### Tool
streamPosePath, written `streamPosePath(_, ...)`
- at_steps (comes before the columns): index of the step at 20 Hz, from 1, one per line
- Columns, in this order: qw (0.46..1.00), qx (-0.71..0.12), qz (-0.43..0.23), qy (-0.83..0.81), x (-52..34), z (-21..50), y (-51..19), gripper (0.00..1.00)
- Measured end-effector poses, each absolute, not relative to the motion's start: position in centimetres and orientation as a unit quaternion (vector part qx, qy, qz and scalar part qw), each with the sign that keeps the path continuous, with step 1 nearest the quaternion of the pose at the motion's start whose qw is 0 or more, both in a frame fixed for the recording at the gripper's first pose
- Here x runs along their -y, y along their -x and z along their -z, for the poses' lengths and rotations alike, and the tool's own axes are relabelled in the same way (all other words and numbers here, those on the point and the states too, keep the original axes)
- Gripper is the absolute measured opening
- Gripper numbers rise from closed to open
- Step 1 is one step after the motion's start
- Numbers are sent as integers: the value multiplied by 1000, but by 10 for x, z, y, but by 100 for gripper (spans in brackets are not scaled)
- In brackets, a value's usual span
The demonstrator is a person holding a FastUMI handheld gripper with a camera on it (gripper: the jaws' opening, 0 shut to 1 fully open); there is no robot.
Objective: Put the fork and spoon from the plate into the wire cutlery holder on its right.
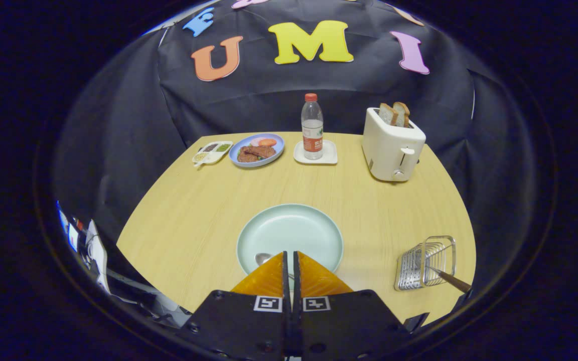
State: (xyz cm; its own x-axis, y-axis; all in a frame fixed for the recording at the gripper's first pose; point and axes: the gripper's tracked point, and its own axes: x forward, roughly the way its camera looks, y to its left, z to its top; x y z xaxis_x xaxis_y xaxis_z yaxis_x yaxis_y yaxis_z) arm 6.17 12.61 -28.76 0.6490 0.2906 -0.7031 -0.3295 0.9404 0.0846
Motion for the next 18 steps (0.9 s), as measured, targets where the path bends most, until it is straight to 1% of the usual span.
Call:
streamPosePath(8,894,-397,-202,44,-129,318,-45,0)
streamPosePath(12,881,-418,-208,72,-133,352,-61,1)
streamPosePath(15,871,-427,-206,127,-124,372,-81,1)
streamPosePath(17,867,-416,-219,165,-123,374,-93,4)
streamPosePath(18,865,-408,-225,188,-121,372,-99,9)
